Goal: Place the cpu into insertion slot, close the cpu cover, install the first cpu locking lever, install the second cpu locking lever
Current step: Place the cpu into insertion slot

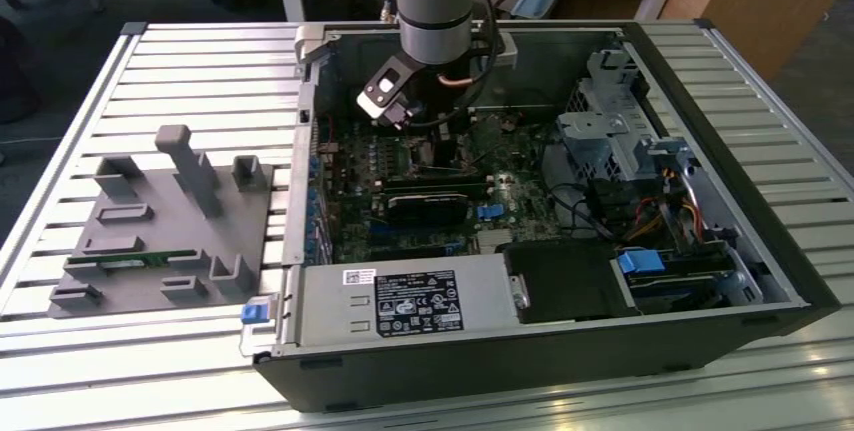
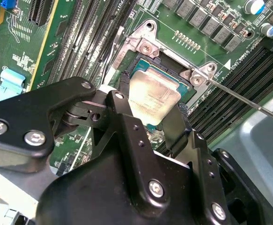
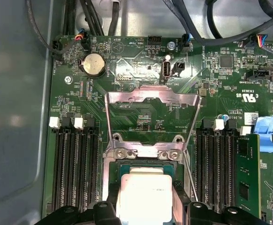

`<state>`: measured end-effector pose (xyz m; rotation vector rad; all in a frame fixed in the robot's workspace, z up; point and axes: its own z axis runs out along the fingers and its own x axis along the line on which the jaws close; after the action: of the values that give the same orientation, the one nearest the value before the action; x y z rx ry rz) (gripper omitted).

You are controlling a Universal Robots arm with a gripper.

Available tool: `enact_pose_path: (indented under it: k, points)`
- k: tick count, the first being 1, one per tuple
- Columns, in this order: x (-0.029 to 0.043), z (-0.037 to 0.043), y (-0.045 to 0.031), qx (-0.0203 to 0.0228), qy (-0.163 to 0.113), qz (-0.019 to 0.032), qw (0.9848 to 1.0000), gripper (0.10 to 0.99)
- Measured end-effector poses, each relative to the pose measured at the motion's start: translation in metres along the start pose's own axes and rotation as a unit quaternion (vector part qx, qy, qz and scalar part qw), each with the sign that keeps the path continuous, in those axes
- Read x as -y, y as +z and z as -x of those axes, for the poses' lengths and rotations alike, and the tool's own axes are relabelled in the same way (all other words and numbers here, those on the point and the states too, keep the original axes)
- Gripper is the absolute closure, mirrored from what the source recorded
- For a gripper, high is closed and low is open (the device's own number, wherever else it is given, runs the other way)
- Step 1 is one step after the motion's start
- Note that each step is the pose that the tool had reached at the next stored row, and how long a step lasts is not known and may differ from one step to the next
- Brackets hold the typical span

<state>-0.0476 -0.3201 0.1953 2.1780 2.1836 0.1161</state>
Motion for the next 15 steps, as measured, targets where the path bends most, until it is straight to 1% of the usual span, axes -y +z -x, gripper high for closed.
enact_pose_path:
  k: [9, 11, 12, 15]
  points:
    - [0.0000, 0.0000, 0.0003, -0.0001, 0.000, 0.0001, 1.0000, 0.561]
    - [0.0000, 0.0000, 0.0003, -0.0001, 0.000, 0.0001, 1.0000, 0.549]
    - [0.0000, 0.0000, 0.0004, -0.0001, 0.000, 0.0001, 1.0000, 0.486]
    - [0.0000, 0.0000, 0.0004, -0.0001, 0.000, 0.0001, 1.0000, 0.486]
